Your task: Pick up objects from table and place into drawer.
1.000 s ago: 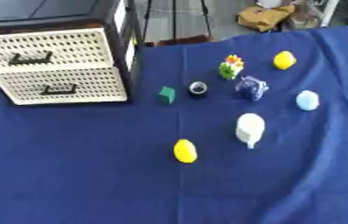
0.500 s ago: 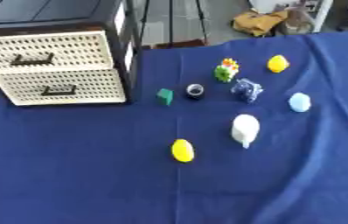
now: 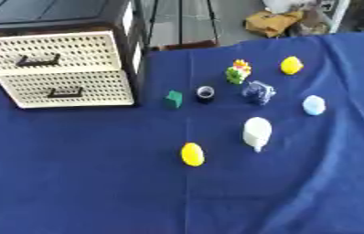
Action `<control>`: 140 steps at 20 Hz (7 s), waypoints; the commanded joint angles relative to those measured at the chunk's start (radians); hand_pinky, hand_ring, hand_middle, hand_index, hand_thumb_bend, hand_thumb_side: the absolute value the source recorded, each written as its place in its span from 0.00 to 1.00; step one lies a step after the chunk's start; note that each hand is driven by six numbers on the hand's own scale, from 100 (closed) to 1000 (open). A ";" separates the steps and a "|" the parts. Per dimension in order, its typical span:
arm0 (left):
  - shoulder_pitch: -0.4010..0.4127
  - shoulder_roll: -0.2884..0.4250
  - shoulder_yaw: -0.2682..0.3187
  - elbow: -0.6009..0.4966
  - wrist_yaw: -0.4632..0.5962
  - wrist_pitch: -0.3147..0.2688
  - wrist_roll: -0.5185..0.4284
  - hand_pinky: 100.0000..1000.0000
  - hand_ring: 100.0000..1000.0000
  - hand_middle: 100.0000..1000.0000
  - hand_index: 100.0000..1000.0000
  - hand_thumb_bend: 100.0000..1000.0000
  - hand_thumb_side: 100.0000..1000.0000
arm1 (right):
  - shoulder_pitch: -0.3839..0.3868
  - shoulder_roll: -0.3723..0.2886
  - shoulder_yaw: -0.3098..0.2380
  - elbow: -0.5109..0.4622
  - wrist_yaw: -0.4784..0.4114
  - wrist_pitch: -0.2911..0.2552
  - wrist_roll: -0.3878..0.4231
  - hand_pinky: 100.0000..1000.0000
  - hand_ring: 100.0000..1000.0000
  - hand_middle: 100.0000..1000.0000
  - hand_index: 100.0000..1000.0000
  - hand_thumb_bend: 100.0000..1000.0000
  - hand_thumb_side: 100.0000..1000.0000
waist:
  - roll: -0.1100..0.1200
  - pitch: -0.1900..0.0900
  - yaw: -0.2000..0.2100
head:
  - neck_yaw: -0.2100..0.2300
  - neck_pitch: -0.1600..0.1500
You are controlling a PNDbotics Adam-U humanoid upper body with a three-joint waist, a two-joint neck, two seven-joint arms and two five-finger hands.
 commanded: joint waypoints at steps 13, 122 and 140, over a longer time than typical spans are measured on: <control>-0.147 0.030 -0.100 -0.012 -0.149 0.096 -0.289 0.00 0.00 0.12 0.91 0.00 0.38 | -0.019 -0.001 0.013 -0.010 -0.042 -0.057 -0.010 0.62 0.70 0.58 0.76 0.00 0.92 | 0.013 -0.019 -0.032 | 0.039 0.001; -0.204 -0.088 -0.121 0.078 -0.435 0.222 -0.461 0.00 0.01 0.09 0.88 0.00 0.24 | -0.002 0.067 0.029 -0.010 -0.091 -0.045 0.036 0.64 0.70 0.53 0.70 0.00 0.95 | 0.014 0.010 -0.057 | 0.067 -0.089; -0.206 -0.148 0.119 -0.012 -0.087 0.161 0.120 0.20 0.23 0.25 0.94 0.00 0.87 | 0.009 -0.050 0.019 -0.010 0.010 -0.009 0.121 0.67 0.74 0.54 0.78 0.00 0.98 | 0.006 0.015 -0.050 | -0.056 -0.099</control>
